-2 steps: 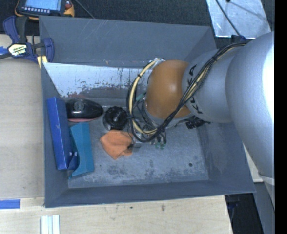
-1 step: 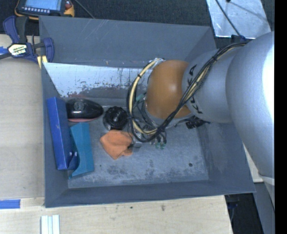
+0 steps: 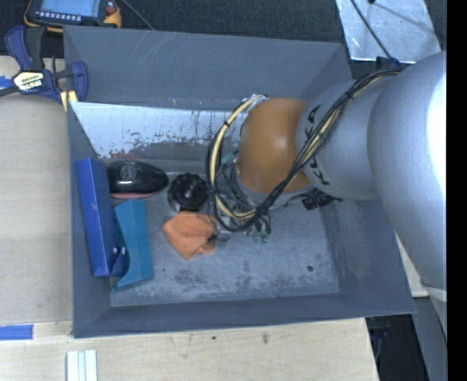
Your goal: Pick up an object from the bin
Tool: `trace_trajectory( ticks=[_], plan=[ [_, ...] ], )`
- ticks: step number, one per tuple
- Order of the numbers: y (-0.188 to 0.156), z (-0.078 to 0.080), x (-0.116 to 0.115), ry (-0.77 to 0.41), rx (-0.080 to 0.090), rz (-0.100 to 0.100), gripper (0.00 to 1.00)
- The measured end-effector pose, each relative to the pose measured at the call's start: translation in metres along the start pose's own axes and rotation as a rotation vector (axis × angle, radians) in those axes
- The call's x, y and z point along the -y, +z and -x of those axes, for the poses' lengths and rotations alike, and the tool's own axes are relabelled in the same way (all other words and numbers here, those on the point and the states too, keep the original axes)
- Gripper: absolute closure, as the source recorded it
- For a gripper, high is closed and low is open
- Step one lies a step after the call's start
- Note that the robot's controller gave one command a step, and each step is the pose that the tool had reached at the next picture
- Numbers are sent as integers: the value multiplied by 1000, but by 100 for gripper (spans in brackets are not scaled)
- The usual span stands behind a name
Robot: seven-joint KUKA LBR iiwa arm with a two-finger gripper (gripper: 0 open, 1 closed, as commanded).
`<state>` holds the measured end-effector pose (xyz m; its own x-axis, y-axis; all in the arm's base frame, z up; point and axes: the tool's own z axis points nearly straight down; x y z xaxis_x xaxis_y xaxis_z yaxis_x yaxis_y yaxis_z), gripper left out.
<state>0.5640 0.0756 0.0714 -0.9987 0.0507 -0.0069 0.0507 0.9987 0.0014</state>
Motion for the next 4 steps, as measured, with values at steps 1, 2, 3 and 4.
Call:
trace_trajectory(
  ticks=[1,2,3,4],
  plan=[
    [0,0,0,0,0,0,100],
    [0,0,0,-1,0,0,100],
    [0,0,0,-1,0,0,100],
    [0,0,0,-1,0,0,100]
  ],
)
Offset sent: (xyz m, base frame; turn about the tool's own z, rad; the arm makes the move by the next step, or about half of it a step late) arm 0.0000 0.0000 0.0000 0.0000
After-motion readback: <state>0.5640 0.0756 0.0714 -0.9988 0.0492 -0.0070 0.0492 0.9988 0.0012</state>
